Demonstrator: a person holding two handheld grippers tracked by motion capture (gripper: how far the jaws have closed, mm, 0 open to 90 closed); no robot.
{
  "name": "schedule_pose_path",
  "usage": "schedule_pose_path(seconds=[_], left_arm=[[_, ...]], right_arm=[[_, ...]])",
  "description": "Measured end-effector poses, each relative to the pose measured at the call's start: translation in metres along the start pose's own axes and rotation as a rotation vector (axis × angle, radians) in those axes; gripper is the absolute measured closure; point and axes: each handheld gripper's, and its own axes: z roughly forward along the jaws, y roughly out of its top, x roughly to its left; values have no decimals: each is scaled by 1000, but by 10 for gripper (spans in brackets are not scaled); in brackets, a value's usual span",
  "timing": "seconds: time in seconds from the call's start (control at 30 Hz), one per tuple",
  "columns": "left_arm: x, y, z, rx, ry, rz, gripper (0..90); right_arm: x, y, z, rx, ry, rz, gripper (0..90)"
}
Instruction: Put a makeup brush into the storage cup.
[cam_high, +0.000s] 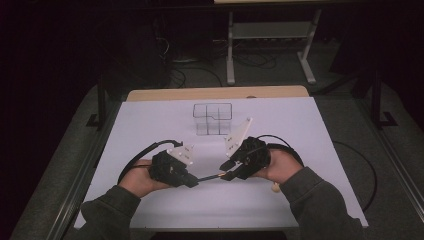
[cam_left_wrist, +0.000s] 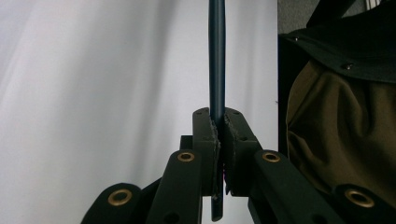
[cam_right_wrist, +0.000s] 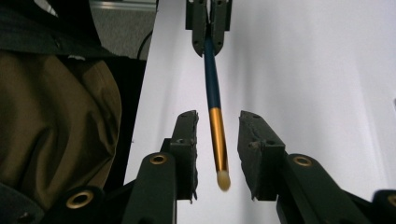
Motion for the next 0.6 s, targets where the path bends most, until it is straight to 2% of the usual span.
schedule_pose_path(seconds=[0.23,0.6], left_arm=[[0,-6,1,-11,-7,-2,846],[0,-8,0,-26,-8,-8,846]], right_arm=[[-2,-11,3,-53,10,15,677],[-3,-9,9,-46,28,1,807]])
